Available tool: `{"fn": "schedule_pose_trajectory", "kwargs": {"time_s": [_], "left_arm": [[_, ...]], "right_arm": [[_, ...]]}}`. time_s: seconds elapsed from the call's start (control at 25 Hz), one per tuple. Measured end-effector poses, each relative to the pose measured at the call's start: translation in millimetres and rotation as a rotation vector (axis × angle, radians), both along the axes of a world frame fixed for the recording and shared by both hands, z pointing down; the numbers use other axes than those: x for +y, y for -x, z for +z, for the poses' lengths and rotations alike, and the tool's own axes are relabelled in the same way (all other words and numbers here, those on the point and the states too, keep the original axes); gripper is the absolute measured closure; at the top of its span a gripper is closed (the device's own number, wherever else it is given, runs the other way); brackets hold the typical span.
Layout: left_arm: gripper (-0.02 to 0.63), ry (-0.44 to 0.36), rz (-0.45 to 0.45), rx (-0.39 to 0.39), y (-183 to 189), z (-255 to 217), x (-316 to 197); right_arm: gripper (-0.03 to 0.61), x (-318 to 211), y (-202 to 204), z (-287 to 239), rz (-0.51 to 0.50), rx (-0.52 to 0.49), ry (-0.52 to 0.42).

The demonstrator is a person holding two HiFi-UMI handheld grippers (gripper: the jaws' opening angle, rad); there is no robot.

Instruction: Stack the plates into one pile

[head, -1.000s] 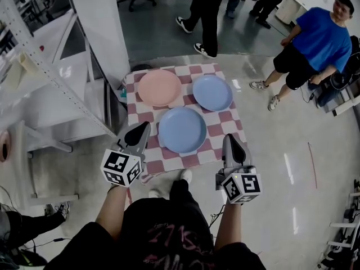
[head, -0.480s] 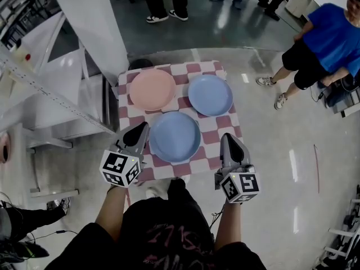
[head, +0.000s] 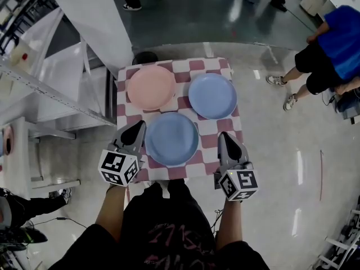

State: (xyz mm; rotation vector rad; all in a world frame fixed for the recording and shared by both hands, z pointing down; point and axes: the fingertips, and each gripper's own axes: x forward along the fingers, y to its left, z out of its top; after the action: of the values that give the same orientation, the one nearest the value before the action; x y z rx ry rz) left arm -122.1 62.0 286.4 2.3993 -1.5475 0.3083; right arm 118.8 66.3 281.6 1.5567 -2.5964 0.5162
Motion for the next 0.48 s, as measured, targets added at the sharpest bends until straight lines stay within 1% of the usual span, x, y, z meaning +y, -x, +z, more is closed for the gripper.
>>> {"fn": "schedule_pose_trajectory", "kwargs": {"time_s": [0.12, 0.28, 0.48], "left_arm": [[0.612, 0.017, -0.016, -0.013, 5, 6, 0], [0.612, 0.049, -0.035, -0.011, 13, 21, 2], [0.612, 0.091, -0.031, -0.009, 17, 47, -4]], "right_arm": [[0.569, -5, 3, 10, -0.015, -0.014, 0.032], [0.569, -7, 12, 25, -0.034, -0.014, 0.070], [0.569, -12, 18, 45, -0.036, -0.004, 0.107]]}}
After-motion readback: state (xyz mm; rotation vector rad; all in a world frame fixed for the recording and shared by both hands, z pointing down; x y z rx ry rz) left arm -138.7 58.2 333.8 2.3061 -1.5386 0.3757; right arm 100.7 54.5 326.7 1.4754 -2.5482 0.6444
